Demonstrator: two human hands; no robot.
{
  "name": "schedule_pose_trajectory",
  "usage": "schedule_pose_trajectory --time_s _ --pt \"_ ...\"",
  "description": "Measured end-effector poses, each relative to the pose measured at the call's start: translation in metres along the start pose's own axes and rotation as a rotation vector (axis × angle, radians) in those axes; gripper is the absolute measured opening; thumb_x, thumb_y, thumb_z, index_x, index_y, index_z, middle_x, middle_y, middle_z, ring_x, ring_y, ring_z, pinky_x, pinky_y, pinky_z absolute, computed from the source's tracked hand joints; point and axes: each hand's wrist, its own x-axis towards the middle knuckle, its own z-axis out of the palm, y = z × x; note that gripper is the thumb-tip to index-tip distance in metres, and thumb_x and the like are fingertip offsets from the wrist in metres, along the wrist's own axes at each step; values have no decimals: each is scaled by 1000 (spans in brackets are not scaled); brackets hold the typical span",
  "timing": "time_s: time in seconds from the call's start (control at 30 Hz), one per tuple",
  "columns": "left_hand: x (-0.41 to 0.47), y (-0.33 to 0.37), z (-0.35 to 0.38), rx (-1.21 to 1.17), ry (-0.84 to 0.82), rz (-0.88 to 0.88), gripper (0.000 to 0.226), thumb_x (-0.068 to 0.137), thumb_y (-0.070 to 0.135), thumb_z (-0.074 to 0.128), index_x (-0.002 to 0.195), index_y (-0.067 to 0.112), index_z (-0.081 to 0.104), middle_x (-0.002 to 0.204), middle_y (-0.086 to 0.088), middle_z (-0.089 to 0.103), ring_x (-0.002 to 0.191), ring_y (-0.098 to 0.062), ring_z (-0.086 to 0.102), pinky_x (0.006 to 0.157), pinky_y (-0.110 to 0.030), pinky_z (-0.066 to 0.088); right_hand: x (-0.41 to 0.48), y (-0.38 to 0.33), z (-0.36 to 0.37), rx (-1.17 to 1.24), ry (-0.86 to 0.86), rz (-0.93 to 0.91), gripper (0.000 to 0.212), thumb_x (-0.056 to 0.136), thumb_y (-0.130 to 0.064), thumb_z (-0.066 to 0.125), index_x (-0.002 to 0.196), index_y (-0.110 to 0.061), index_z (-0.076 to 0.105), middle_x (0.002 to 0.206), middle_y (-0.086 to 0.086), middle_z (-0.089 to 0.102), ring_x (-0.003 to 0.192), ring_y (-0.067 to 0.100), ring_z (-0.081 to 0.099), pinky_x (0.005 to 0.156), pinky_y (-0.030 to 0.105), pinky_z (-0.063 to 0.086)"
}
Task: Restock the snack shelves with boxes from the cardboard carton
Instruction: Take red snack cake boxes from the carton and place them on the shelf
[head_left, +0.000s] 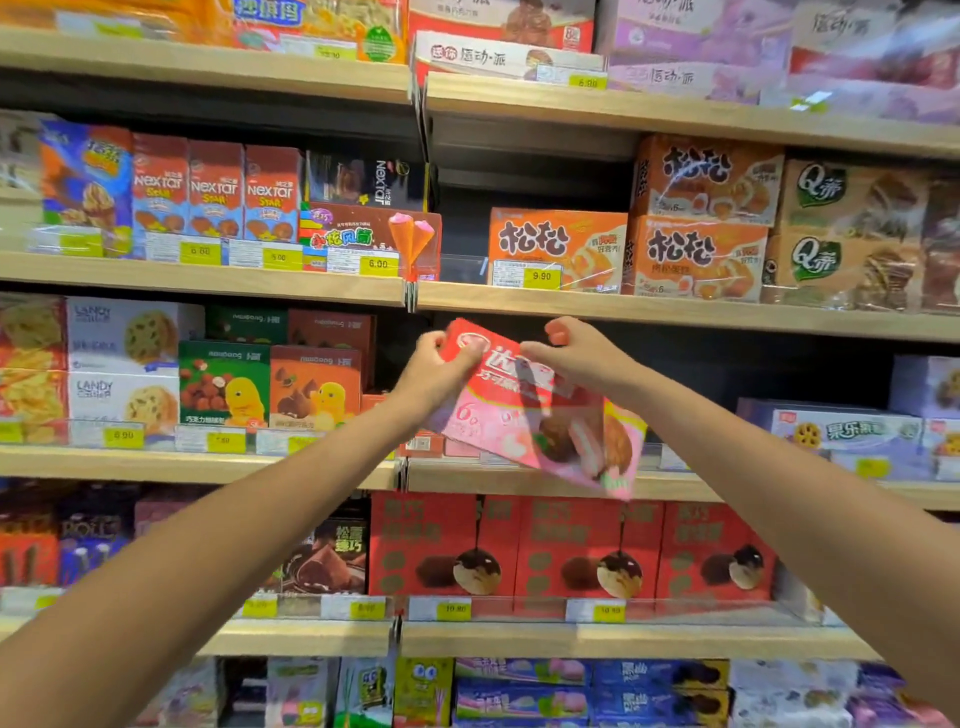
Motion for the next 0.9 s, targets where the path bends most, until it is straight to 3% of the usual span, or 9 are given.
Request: schedule_pose_trajectory --time_s 0.07,0.13,0.23,0.33,0.4,0.5,0.6,0.67,0.9 --pt "7 -16 4 -189 131 -122 81 67 62 67 126 14 38 116 -13 63 95 -28 67 84 -49 56 5 20 1 -142 170 95 70 86 -42 63 141 -10 35 144 11 41 131 29 41 106 44 36" --pt "14 -25 5 -287 205 -186 82 67 63 66 126 13 36 116 -15 63 94 -32 68 80 -51 57 8 37 -3 -141 305 243 71 85 -40 64 140 -9 33 143 14 38 132 34 37 107 50 34" --pt "16 -27 10 -351 219 -219 64 84 50 61 126 10 33 109 -14 64 80 -26 69 62 -37 58 13 58 -11 208 246 399 56 86 -23 65 131 -2 38 136 18 44 116 30 50 74 34 49" --pt "25 -33 19 -288 218 -217 49 90 44 56 116 15 26 100 -11 59 67 -19 64 46 -24 54 19 81 -12 300 194 399 13 85 -10 63 96 -8 57 116 16 61 96 25 57 53 25 40" --pt "28 -35 24 -181 214 -198 49 89 47 56 113 18 25 105 -11 59 74 -21 65 53 -26 55 25 97 -10 353 199 392 27 84 -14 68 108 -6 57 113 14 64 99 26 62 62 30 50" --pt "36 -38 26 -28 142 -131 57 87 42 61 123 13 29 123 -10 54 100 -21 60 87 -35 52 29 114 -6 357 251 388 38 80 -16 73 112 -5 56 110 12 64 101 28 63 86 43 54" --pt "47 -42 32 116 53 -106 87 66 34 79 134 12 28 128 -9 49 118 -24 51 106 -40 41 37 132 2 341 286 394 38 80 -15 73 112 -6 56 110 11 64 102 27 62 89 43 51" --pt "56 -47 36 276 67 -105 94 54 39 78 135 17 33 133 -12 43 124 -30 45 108 -48 38 43 143 6 355 307 397 38 79 -16 73 112 -7 56 112 12 64 103 27 62 91 44 51" --pt "71 -60 42 365 107 7 50 79 19 70 123 18 46 127 -10 41 119 -28 48 104 -48 42 61 158 13 319 316 368 38 83 -21 71 114 -8 54 114 10 63 104 26 61 84 39 50"
